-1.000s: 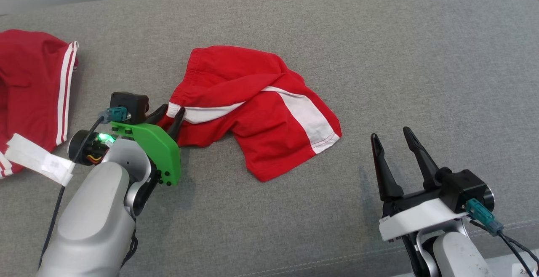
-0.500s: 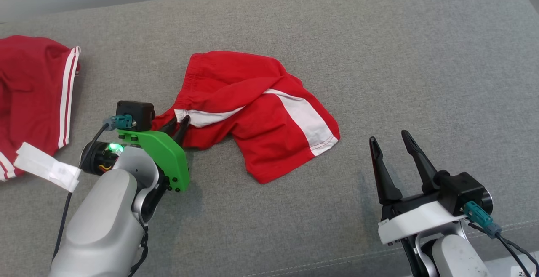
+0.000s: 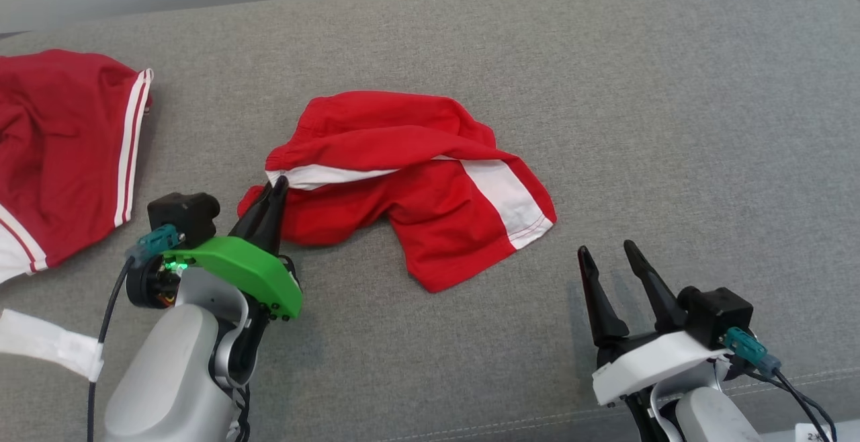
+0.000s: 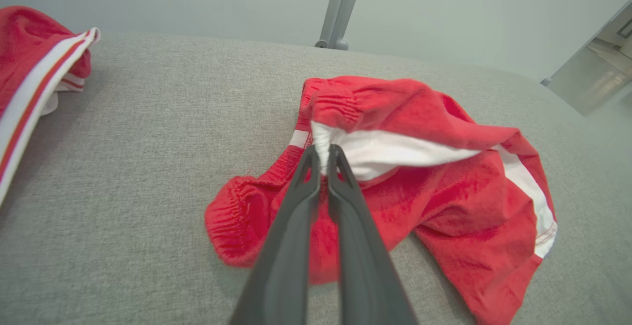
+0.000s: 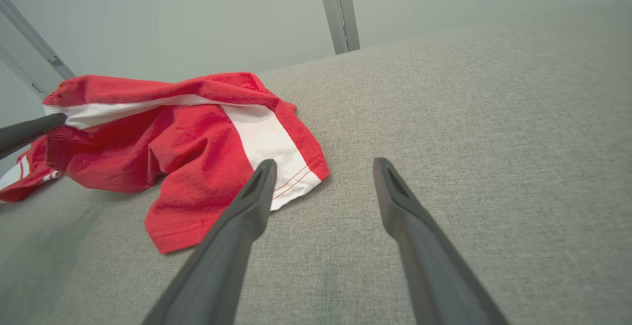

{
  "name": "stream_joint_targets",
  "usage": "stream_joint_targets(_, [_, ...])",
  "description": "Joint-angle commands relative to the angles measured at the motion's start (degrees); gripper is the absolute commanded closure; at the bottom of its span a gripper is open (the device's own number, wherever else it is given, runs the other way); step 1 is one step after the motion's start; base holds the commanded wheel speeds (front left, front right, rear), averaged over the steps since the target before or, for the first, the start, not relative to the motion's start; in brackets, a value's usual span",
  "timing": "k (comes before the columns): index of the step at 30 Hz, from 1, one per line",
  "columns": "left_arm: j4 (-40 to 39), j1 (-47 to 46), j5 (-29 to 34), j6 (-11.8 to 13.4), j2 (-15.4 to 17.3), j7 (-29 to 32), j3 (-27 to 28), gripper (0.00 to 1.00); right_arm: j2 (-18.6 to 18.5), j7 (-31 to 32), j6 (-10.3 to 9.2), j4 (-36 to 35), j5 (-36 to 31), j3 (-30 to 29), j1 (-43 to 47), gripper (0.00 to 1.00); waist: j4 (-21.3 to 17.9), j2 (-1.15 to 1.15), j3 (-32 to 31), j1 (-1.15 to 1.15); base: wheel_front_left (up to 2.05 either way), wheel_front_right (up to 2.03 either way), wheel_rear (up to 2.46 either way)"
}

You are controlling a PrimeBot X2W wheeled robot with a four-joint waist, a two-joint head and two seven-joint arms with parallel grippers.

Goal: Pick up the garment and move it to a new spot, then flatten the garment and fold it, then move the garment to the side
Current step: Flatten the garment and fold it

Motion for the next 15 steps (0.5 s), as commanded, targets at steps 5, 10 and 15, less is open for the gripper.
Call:
stream_joint_targets(5, [-4.9, 5.0, -1.4, 2.9, 0.7, -2.4, 1.9, 1.00, -0.2, -0.2, -0.02, 5.5, 3.1, 2.7, -4.5, 0.00, 1.5, 0.56, 0.4, 0.00, 0.00, 0.00, 0.00])
stream_joint_targets(10, [-7.5, 8.3, -1.6, 4.7, 1.3, -2.5, 2.8, 1.00, -0.2, -0.2, -0.02, 11.1, 5.4, 3.9, -8.9, 0.00, 3.1, 0.56, 0.9, 0.00, 0.00, 0.00, 0.00])
stream_joint_targets(15, [-7.6, 8.7, -1.9, 4.9, 0.9, -2.4, 2.5, 1.00, -0.2, -0.2, -0.02, 15.5, 7.2, 5.3, -12.8, 0.00, 4.0, 0.56, 1.6, 0.00, 0.00, 0.00, 0.00])
